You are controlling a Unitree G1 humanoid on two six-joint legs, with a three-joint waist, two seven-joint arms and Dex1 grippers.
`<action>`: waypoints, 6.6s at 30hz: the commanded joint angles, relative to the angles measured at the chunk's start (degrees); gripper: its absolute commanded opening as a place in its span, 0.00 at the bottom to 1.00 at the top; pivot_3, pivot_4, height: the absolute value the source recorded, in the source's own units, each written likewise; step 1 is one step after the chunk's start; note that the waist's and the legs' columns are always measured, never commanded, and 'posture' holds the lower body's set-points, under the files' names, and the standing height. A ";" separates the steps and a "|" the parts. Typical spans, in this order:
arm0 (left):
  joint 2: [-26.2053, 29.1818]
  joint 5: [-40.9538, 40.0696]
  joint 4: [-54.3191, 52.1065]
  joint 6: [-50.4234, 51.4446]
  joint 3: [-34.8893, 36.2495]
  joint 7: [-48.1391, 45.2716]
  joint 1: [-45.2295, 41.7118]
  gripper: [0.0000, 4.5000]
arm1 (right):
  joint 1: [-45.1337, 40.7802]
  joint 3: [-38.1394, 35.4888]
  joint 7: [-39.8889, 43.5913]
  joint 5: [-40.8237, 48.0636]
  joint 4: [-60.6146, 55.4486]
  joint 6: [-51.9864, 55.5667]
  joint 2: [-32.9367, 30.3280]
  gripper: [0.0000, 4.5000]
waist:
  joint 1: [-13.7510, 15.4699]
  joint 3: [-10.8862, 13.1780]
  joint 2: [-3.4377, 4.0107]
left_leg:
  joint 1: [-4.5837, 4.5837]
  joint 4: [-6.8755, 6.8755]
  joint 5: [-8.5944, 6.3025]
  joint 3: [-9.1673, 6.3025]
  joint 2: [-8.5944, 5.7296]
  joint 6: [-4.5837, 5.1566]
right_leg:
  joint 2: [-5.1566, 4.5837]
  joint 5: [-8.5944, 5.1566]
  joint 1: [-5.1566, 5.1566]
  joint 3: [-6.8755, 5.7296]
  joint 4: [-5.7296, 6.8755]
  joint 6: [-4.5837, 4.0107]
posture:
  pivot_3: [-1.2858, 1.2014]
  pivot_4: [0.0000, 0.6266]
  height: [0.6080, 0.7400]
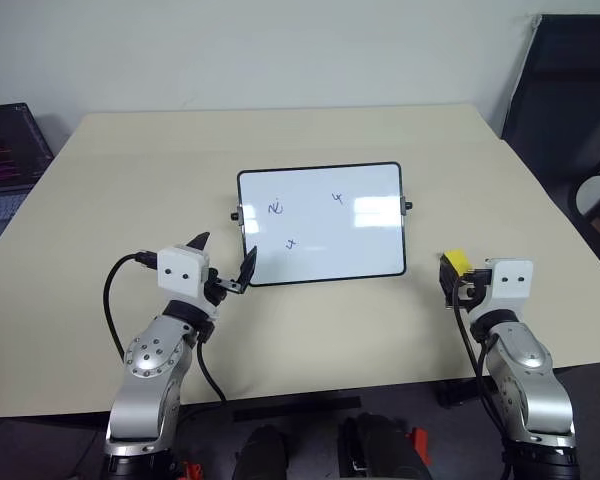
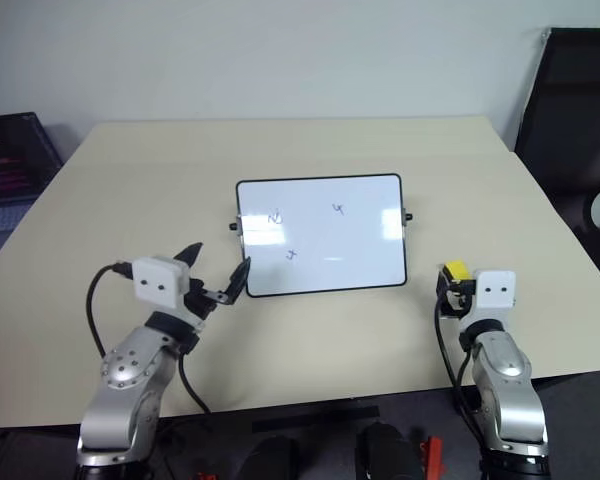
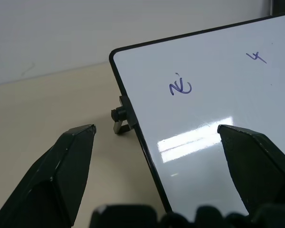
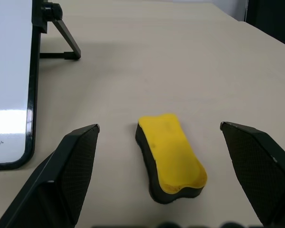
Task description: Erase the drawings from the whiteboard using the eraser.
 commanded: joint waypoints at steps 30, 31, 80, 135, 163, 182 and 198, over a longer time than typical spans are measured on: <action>-0.16 -7.12 19.53 -4.18 -21.01 -40.59 -22.38 1.00 | -10.61 -5.89 6.96 7.73 9.39 11.58 -8.78 0.99 | -0.15 0.00 0.01 | -0.05 -0.01 0.02 0.03 -0.06 0.03 | 0.05 0.08 0.04 0.06 0.06 0.13 | 0.52 0.24 1.00; -0.12 -6.98 19.59 -4.28 -20.87 -40.51 -22.34 1.00 | -10.77 -5.79 7.12 7.70 9.81 11.50 -8.77 0.99 | -0.17 0.00 0.01 | -0.05 0.00 0.02 0.03 -0.05 0.03 | 0.05 0.08 0.04 0.05 0.06 0.13 | 0.52 0.24 1.00; 0.99 -6.11 18.01 -5.21 -19.79 -37.04 -20.88 1.00 | -12.71 -5.14 9.85 8.37 13.63 10.98 -8.22 0.26 | -0.15 0.00 0.02 | -0.05 -0.01 0.02 0.03 -0.05 0.03 | 0.05 0.08 0.04 0.07 0.06 0.14 | 0.52 0.24 1.00; -0.83 15.85 19.15 -5.17 -15.28 -4.08 -15.73 1.00 | -34.99 16.76 11.50 -3.75 29.07 -15.29 7.78 0.26 | -0.02 0.00 0.03 | 0.04 0.00 0.02 -0.02 0.02 0.03 | 0.04 0.13 0.01 0.02 0.13 0.16 | 0.52 0.24 1.00; -0.25 15.95 17.63 -4.14 -14.64 -4.00 -15.53 1.00 | -38.26 17.54 8.70 -8.94 35.27 -10.74 6.64 0.26 | -0.03 0.00 0.03 | 0.04 0.01 0.02 -0.03 0.02 0.03 | 0.04 0.13 0.00 0.02 0.15 0.16 | 0.52 0.24 1.00; -0.87 15.73 18.08 -4.69 -14.56 -3.85 -15.75 1.00 | -27.23 18.23 10.79 -9.83 23.15 -2.41 0.51 0.26 | 0.00 -0.04 0.02 | 0.22 0.05 0.03 0.00 0.00 0.04 | 0.04 0.14 0.12 0.03 0.21 0.17 | 0.52 0.24 1.00; -1.55 15.90 20.20 -6.07 -14.18 -3.58 -18.00 1.00 | -35.95 16.58 7.01 -9.70 31.89 -12.43 3.82 0.26 | -0.11 -0.04 0.02 | 0.07 -0.02 0.03 0.01 0.02 0.04 | 0.04 0.15 0.01 0.03 0.10 0.18 | 0.52 0.24 1.00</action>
